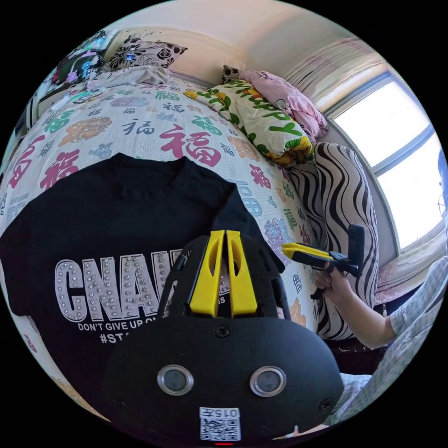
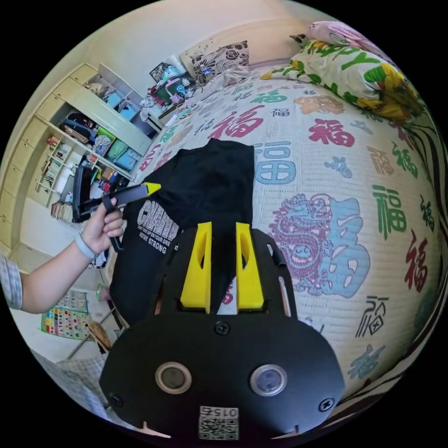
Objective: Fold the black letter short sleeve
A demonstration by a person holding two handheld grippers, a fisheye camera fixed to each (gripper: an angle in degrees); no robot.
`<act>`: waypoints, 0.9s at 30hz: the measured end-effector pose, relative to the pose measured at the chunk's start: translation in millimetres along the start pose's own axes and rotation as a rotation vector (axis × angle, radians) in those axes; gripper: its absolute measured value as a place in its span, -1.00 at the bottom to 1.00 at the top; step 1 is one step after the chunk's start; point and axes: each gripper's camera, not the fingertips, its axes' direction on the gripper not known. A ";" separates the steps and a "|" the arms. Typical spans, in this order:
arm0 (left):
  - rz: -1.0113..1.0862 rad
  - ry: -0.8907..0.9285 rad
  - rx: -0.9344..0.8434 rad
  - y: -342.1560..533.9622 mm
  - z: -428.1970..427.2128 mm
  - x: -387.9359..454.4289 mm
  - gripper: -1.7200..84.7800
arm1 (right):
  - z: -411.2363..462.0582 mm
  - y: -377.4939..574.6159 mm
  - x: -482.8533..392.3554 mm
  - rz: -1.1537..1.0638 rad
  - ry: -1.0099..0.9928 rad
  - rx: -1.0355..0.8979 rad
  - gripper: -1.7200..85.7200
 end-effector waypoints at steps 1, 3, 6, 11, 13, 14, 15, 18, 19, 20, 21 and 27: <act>-0.012 0.007 -0.002 -0.2 -2.7 -8.6 -0.97 | 5.8 -9.3 0.5 -0.001 -0.034 -0.017 -0.77; -0.033 0.026 -0.007 -1.3 -6.4 -21.2 -0.97 | 20.8 -22.7 1.0 0.004 -0.019 -0.086 -0.77; -0.043 0.042 -0.020 -4.7 -12.4 -37.9 -0.97 | 46.1 -38.4 0.4 0.013 0.018 -0.182 -0.77; -0.063 0.064 -0.042 -13.6 -22.6 -62.8 -0.98 | 60.0 -53.7 -8.1 0.066 0.054 -0.208 -0.88; -0.075 0.063 -0.041 -16.5 -27.3 -69.9 -0.98 | 59.8 -54.5 -17.1 0.046 0.033 -0.195 -0.91; -0.082 0.067 -0.035 -18.3 -31.6 -75.1 -0.98 | 57.9 -53.8 -25.7 0.018 0.009 -0.183 -0.92; -0.089 0.070 -0.031 -19.0 -34.0 -78.0 -0.98 | 56.1 -52.7 -30.8 0.004 0.000 -0.169 -0.93; -0.133 0.052 -0.019 -21.7 -46.0 -94.1 -0.97 | 50.9 -39.5 -62.4 -0.092 -0.043 -0.129 -0.94; -0.149 0.046 -0.030 -23.0 -48.0 -99.8 -0.97 | 54.6 -32.4 -74.4 -0.131 -0.044 -0.148 -0.94; -0.167 0.038 -0.051 -24.8 -47.6 -104.3 -0.96 | 60.9 -24.7 -84.7 -0.169 -0.032 -0.174 -0.94; -0.177 0.035 -0.064 -25.8 -46.5 -106.0 -0.94 | 64.9 -20.8 -88.8 -0.185 -0.021 -0.188 -0.94; -0.225 0.057 -0.130 -38.0 -18.9 -108.0 -0.84 | 96.0 -3.7 -96.5 -0.248 0.137 -0.275 -0.94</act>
